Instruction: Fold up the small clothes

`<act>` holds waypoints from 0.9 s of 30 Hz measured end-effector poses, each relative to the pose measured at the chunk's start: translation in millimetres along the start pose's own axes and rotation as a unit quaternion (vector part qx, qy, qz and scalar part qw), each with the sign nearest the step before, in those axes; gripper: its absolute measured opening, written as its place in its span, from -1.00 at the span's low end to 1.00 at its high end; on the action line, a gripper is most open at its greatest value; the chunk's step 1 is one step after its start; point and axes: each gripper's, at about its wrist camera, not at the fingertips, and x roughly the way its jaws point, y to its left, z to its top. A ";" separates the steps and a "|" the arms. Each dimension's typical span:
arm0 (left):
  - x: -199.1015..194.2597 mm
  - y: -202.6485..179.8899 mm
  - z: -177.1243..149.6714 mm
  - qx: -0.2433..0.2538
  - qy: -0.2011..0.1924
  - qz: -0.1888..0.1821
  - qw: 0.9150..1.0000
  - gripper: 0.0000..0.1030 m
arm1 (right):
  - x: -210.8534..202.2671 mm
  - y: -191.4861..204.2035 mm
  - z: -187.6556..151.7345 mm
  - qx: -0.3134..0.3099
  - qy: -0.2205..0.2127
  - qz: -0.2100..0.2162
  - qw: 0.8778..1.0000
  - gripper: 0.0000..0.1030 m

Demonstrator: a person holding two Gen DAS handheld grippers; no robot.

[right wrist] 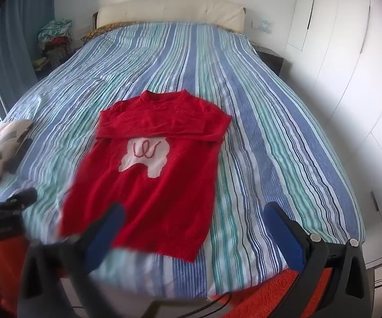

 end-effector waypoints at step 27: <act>1.4 -8.1 -7.8 0.018 0.007 0.012 1.000 1.00 | 1.2 4.0 -5.7 -0.002 0.001 0.010 1.000 1.00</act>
